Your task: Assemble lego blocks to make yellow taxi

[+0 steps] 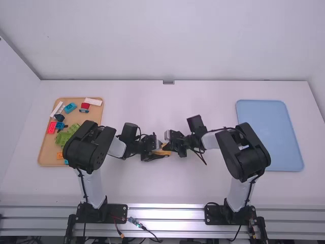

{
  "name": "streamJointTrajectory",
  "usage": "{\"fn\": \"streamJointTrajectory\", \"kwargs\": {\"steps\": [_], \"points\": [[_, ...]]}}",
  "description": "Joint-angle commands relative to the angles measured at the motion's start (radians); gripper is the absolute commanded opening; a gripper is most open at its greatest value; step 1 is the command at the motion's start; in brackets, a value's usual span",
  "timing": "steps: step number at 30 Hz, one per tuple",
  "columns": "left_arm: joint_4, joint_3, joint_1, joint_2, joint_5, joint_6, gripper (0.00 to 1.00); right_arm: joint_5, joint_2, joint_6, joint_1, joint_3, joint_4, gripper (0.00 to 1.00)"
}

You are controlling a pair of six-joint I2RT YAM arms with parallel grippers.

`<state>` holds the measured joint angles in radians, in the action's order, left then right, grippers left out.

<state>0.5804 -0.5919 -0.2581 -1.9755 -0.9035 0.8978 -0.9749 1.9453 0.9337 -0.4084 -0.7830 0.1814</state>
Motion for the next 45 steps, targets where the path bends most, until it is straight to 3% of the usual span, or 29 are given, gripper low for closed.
{"fn": "streamJointTrajectory", "kwargs": {"steps": [1,10,16,24,28,30,31,32,33,36,41,43,45], "points": [[-0.005,-0.005,-0.013,-0.006,-0.004,0.018,0.44,0.112,0.047,0.005,-0.01,0.044,-0.017,0.0],[-0.006,-0.004,-0.008,-0.006,-0.004,0.023,0.43,0.104,0.026,0.005,0.0,0.027,-0.019,0.0],[-0.004,-0.004,-0.008,-0.006,-0.004,0.023,0.43,0.108,-0.15,0.006,0.01,-0.006,-0.092,0.0],[-0.004,-0.005,-0.013,-0.006,-0.003,0.023,0.43,0.111,-0.27,-0.002,0.069,-0.011,-0.086,0.0],[-0.004,-0.005,-0.008,-0.006,-0.004,0.023,0.45,0.187,-0.314,-0.129,0.114,-0.01,-0.085,0.0],[-0.004,-0.006,-0.013,-0.006,-0.001,0.023,0.45,0.216,-0.326,-0.169,0.132,-0.011,-0.089,0.16],[-0.004,-0.006,-0.013,-0.006,0.0,0.023,0.45,0.217,-0.327,-0.172,0.134,-0.011,-0.089,0.17],[-0.004,-0.005,-0.008,-0.006,0.005,0.023,0.45,0.226,-0.335,-0.178,0.151,-0.011,-0.107,0.36],[-0.004,-0.005,-0.007,-0.006,0.004,0.023,0.45,0.226,-0.335,-0.177,0.154,-0.011,-0.112,0.44],[-0.003,-0.006,-0.008,-0.006,0.004,0.023,0.49,0.225,-0.345,-0.179,0.179,-0.01,-0.151,0.99],[-0.004,-0.006,-0.008,-0.006,0.007,0.023,0.59,0.238,-0.347,-0.179,0.181,-0.01,-0.164,0.99],[-0.004,-0.005,-0.012,-0.006,0.007,0.023,0.73,0.243,-0.347,-0.179,0.182,-0.01,-0.164,0.99],[-0.004,-0.006,-0.009,-0.006,0.007,0.023,0.78,0.243,-0.347,-0.178,0.181,-0.011,-0.164,0.99]]}}
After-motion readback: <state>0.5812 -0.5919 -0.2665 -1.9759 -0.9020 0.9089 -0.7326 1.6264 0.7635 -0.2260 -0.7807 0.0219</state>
